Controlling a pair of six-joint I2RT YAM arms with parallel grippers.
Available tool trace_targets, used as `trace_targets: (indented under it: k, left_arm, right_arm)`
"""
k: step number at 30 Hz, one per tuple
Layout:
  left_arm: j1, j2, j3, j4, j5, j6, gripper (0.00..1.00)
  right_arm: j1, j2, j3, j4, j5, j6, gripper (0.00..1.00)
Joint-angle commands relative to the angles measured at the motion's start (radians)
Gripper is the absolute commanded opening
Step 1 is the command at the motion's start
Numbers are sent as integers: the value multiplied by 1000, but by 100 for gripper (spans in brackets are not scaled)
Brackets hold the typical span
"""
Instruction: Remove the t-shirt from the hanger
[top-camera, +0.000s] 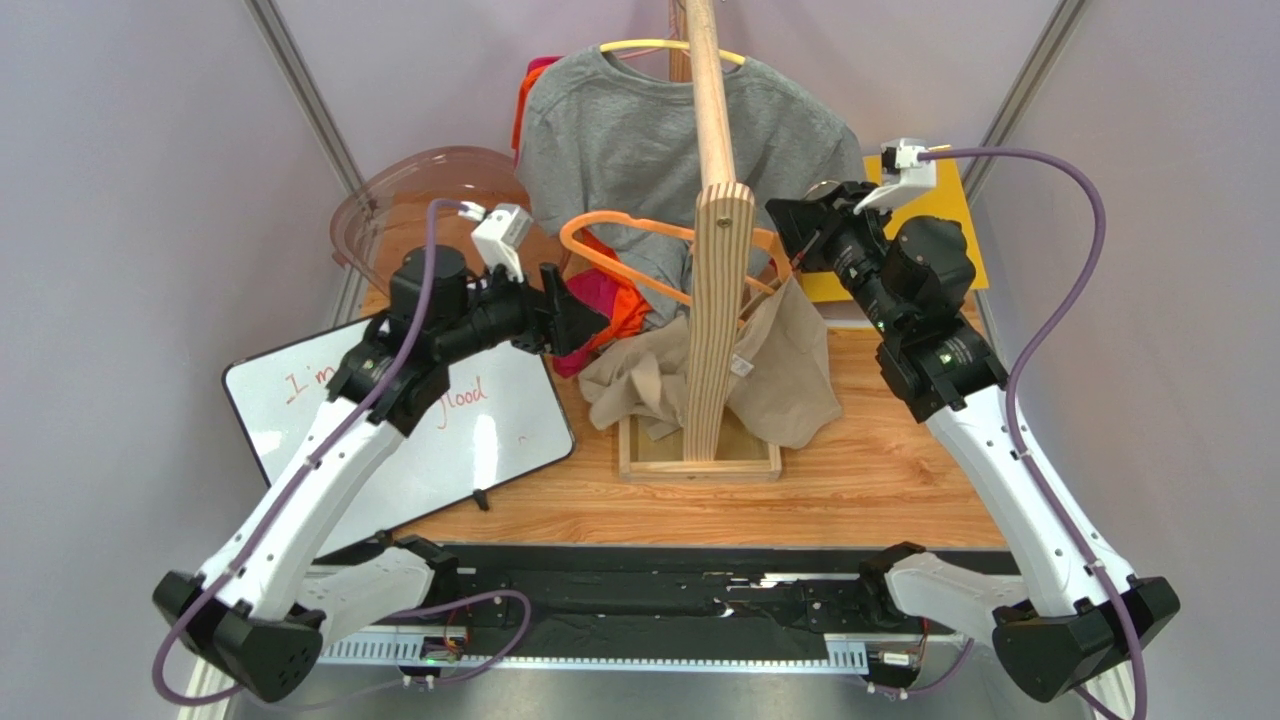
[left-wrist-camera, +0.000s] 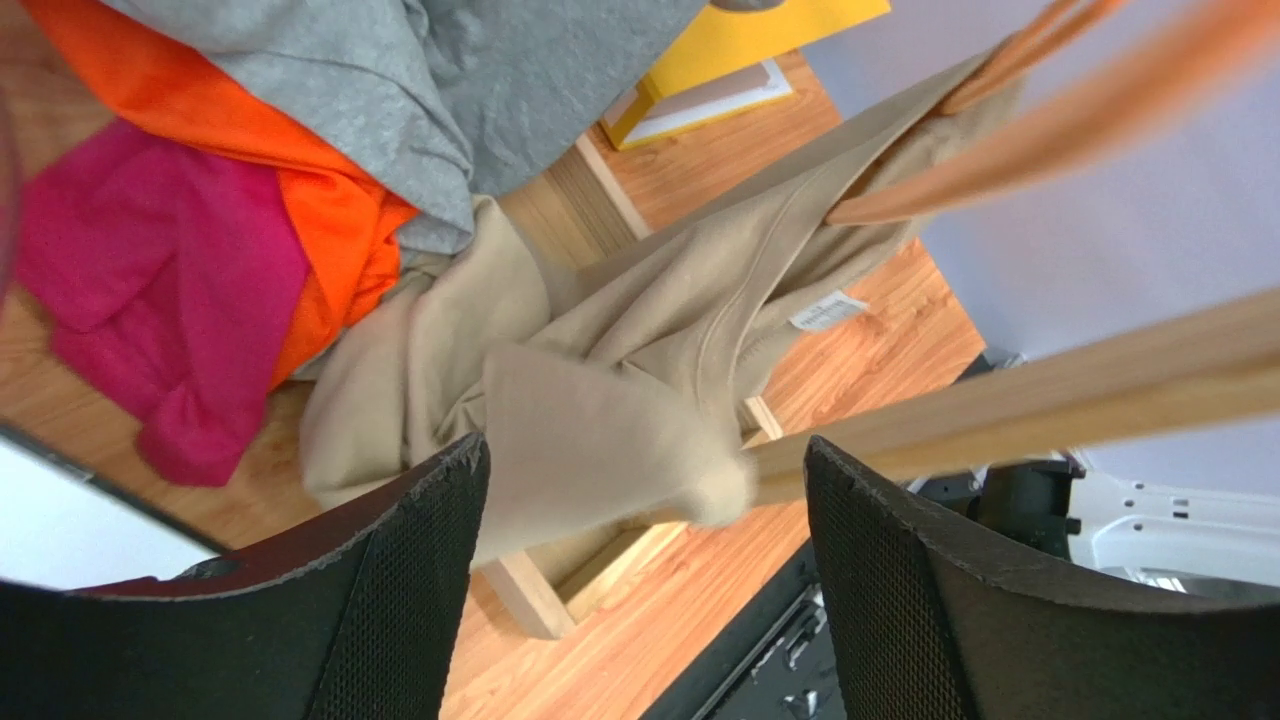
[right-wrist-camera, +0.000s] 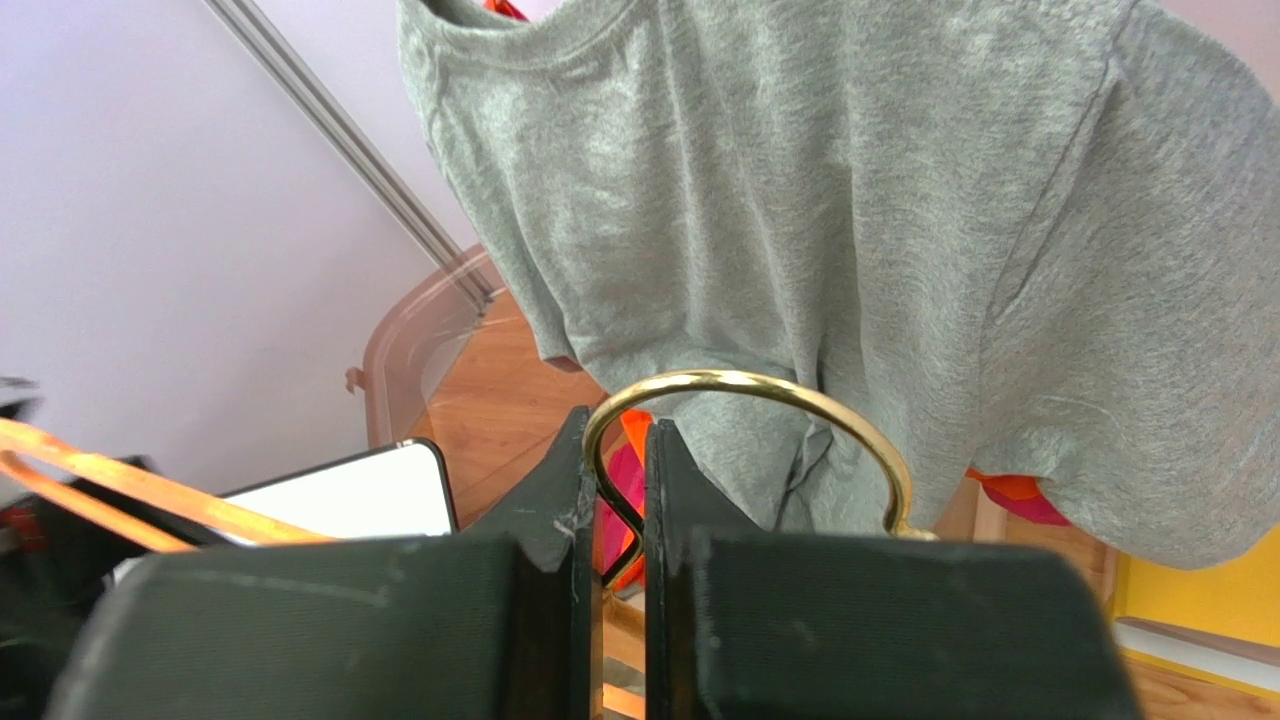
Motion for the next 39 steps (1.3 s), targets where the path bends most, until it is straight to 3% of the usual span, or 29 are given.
trace_targets:
  k: [1,5,10,16,19,28,34,39]
  left_arm:
    - [-1,-141,90,-119,-65,94,82]
    - [-1,-183,208,-216,-57,135,84]
    - [-1,-125,376,-241,10,181,86]
    - [-1,113,634,-368,211,214,86]
    - [-17,224,661,-368,300,198,85]
    - [-149,287,621,-400,210,275,86]
    - [-165,265,613,-384,112,261,86]
    - [-166,299,729,-402,93,227,87]
  right_arm:
    - [-5,11,64,5,-39,-50,0]
    - [-5,12,60,12,-133,-81,0]
    - [-4,32,66,28,-253,-83,0]
    - [-4,35,69,28,-307,-51,0]
    - [-2,38,78,5,-312,-51,0]
    - [11,44,84,-24,-358,-57,0]
    - [53,54,89,-76,-319,-129,0]
    - [64,27,67,-92,-296,-158,0]
